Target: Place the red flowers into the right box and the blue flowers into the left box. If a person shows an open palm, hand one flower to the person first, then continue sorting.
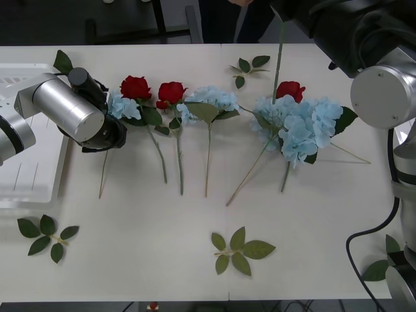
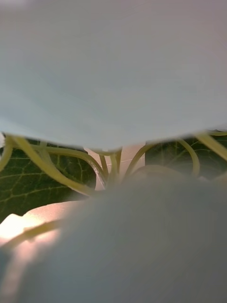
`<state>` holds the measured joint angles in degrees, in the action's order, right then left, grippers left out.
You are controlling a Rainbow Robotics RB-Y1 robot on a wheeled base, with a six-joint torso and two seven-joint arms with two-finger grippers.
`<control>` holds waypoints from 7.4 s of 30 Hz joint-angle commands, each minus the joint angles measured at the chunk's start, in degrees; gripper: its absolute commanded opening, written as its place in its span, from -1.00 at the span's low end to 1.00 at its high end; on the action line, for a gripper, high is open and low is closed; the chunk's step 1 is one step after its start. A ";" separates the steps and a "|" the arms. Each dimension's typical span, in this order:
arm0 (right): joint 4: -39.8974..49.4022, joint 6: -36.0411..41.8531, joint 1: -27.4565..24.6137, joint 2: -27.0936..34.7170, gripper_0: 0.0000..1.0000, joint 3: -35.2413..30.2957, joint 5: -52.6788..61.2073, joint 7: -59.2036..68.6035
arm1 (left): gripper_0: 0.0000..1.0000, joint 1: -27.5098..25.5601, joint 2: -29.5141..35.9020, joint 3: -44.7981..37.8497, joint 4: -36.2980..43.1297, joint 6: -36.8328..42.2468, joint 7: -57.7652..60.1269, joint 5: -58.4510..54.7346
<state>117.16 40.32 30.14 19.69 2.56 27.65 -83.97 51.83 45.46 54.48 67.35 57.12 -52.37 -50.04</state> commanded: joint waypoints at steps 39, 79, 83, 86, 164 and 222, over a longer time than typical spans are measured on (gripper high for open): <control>18.63 14.88 -14.23 11.25 1.00 -7.57 11.03 5.31 | -1.00 0.11 0.42 0.80 0.24 -0.52 -1.50 -0.40; -35.51 10.13 -13.88 32.26 1.00 4.38 44.86 -67.55 | -1.00 0.46 4.90 0.80 3.93 1.59 -1.94 -3.13; -36.74 10.13 -12.48 28.83 1.00 5.09 44.78 -69.14 | -1.00 1.69 9.91 0.80 7.44 4.49 -2.47 -7.26; -36.74 10.13 -11.86 26.81 1.00 5.70 43.37 -69.49 | -1.00 2.92 13.60 0.80 9.64 7.04 -2.91 -10.07; -19.25 -4.37 -2.63 9.23 -1.00 15.72 86.61 -24.84 | 1.00 4.95 24.06 0.63 -9.96 2.91 -25.85 -29.14; -19.16 -7.80 -2.19 9.76 -1.00 16.95 88.19 -24.75 | 1.00 -5.34 -11.09 -21.26 -5.92 15.83 -93.17 -89.00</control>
<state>95.62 33.02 26.65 28.95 20.53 115.17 -109.71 45.42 34.20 34.38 60.54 73.47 -145.68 -138.26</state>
